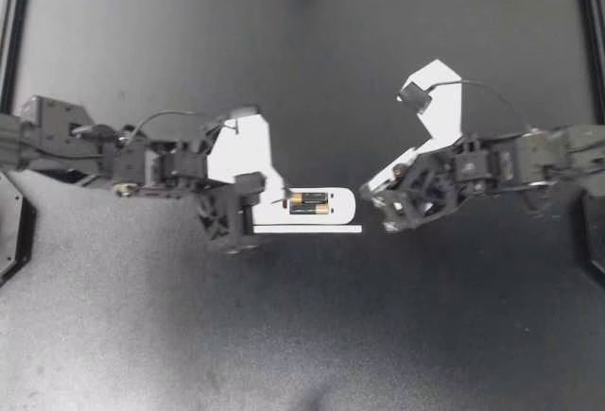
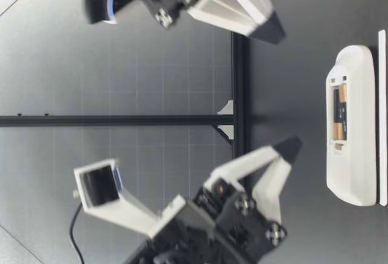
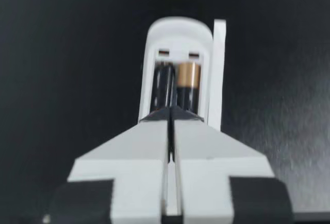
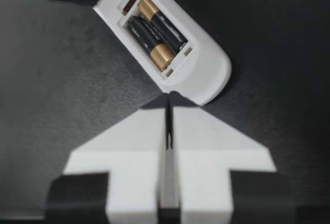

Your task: Place the battery into the slot of the remote controller.

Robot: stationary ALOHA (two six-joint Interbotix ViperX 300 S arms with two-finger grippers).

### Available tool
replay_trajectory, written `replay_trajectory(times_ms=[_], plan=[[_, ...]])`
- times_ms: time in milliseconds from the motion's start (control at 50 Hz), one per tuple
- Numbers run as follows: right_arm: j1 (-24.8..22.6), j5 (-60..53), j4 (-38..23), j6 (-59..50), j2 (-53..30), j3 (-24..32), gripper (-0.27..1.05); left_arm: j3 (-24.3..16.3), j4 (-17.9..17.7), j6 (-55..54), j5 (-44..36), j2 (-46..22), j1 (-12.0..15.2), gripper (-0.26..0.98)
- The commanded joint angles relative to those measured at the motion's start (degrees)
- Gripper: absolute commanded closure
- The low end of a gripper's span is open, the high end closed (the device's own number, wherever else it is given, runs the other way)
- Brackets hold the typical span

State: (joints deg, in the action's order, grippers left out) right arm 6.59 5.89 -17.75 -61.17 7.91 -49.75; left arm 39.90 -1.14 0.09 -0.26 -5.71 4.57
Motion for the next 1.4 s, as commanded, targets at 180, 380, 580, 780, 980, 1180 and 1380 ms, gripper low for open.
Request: replay_trajectory(times_ms=[180,380,580,780,980,1180,1380], plan=[[0.7,3.5,-2.5,0.2,1.7,0.1,0.91,-5.4,-0.1,-0.1,-0.2,-3.4,-0.9,0.90],[0.7,3.5,-2.5,0.2,1.7,0.0,0.91,-7.8,-0.1,0.0,2.0,-6.2,-1.0,0.90],[0.8,3.4,-2.5,0.2,1.6,0.0,0.91,-9.3,-0.1,-0.1,3.2,-9.0,-1.0,0.90],[0.8,3.2,-2.5,0.2,1.6,0.0,0.91,-9.4,-0.2,-0.3,3.3,-10.7,-1.0,0.90],[0.8,1.8,-4.1,0.6,2.8,0.4,0.91,-8.7,-0.9,-0.4,3.3,-7.8,-1.0,0.90],[0.7,-1.4,-13.5,2.5,5.0,1.8,0.91,-6.6,-0.9,-0.4,2.4,0.1,-1.1,0.90],[0.7,-5.4,-22.4,6.9,6.4,3.1,0.91,-2.2,-0.9,-0.5,-0.8,7.7,-1.1,0.90]])
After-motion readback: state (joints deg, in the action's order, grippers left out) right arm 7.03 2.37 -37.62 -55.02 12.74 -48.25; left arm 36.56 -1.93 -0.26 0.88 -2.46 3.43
